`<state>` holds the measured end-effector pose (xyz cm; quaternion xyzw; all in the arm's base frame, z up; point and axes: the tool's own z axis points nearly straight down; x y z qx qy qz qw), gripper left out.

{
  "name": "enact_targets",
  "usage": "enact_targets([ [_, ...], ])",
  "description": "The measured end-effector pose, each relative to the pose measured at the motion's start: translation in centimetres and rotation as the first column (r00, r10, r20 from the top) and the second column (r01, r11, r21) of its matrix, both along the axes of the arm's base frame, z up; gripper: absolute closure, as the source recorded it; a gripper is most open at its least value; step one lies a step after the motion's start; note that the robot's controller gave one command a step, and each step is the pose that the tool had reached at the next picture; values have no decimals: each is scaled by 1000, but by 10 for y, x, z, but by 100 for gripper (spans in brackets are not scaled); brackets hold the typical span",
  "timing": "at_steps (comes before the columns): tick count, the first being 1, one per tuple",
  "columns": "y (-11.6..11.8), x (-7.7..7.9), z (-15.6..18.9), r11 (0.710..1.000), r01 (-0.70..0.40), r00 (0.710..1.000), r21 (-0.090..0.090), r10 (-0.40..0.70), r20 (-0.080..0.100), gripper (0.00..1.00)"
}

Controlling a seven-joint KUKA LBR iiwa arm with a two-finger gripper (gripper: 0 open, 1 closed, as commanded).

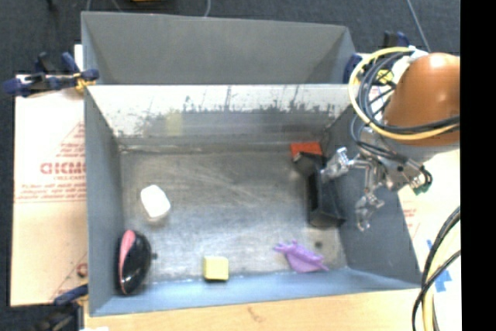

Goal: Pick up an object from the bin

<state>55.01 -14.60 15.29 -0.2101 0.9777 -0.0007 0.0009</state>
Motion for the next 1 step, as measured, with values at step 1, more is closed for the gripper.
enact_targets([
  [1, -3, -6, -27, 997, 72, 997, 0, -72, 12, 0],
])
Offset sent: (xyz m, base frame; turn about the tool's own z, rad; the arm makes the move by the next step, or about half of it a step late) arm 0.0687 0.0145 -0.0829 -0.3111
